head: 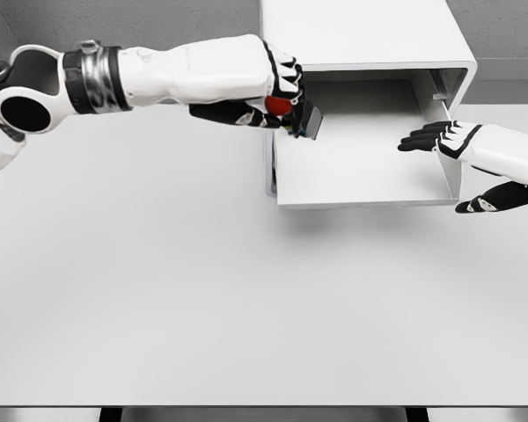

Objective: Slide open multi-storey tabletop storage cabinets and put open load switch and slide close multi-storey tabletop storage cabinets

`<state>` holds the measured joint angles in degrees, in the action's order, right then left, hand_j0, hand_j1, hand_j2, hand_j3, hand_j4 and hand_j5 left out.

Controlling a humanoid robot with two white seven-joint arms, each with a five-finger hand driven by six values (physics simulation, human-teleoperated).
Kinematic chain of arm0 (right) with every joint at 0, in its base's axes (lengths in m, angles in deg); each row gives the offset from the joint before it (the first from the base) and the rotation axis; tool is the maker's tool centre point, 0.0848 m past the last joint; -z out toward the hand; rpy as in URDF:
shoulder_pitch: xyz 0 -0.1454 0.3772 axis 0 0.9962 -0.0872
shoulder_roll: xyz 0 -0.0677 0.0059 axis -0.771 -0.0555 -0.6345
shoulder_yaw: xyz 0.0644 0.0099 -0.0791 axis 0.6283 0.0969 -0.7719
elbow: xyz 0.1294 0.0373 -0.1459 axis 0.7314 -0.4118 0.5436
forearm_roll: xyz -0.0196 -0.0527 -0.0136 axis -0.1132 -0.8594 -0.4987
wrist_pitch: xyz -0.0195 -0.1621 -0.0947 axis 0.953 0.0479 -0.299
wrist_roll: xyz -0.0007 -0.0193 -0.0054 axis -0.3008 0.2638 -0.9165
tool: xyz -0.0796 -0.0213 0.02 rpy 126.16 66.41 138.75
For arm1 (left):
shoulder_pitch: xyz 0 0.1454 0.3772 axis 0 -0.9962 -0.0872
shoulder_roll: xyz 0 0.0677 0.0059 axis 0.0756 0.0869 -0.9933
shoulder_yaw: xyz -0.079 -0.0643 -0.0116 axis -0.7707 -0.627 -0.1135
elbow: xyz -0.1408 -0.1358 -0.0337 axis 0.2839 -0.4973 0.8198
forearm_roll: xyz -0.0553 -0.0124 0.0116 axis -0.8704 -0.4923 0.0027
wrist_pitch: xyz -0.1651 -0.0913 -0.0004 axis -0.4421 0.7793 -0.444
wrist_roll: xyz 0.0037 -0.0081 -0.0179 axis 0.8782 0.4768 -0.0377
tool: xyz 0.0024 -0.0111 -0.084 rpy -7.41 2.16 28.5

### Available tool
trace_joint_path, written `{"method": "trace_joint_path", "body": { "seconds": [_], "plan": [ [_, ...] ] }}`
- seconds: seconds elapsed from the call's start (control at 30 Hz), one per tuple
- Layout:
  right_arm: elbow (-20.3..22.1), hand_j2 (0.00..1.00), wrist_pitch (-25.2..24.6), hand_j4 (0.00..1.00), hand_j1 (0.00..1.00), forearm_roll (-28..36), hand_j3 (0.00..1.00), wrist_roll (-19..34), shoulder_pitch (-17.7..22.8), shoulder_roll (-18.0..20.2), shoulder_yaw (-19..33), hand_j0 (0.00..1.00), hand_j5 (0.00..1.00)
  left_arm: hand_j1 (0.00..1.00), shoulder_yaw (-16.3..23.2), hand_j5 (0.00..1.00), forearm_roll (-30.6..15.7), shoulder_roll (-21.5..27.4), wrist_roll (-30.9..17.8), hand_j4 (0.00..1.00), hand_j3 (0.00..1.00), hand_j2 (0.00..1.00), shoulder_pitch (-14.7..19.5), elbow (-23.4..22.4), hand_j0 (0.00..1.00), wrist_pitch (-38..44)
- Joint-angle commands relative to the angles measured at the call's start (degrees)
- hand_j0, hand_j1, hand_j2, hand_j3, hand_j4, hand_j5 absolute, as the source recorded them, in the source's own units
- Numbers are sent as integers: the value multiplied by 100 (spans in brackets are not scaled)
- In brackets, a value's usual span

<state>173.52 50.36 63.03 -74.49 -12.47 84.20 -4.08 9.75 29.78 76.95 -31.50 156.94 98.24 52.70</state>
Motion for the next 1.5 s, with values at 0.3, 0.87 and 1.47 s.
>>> {"method": "trace_joint_path", "body": {
  "seconds": [0.3,0.87,1.47],
  "plan": [
    [1,100,-3,100,100,39,100,-6,0,-32,9,100,100,42,357,42,261,-697,-5,42,42,42,97,-585,42,7],
    [1,100,-3,100,100,39,100,3,9,-68,9,100,100,43,1183,43,464,-1497,-5,43,43,43,685,-1446,43,7],
    [1,100,-3,100,100,39,100,-6,9,-68,0,100,100,66,1500,66,472,-1770,-13,66,66,66,993,-1982,66,7]
  ]
}}
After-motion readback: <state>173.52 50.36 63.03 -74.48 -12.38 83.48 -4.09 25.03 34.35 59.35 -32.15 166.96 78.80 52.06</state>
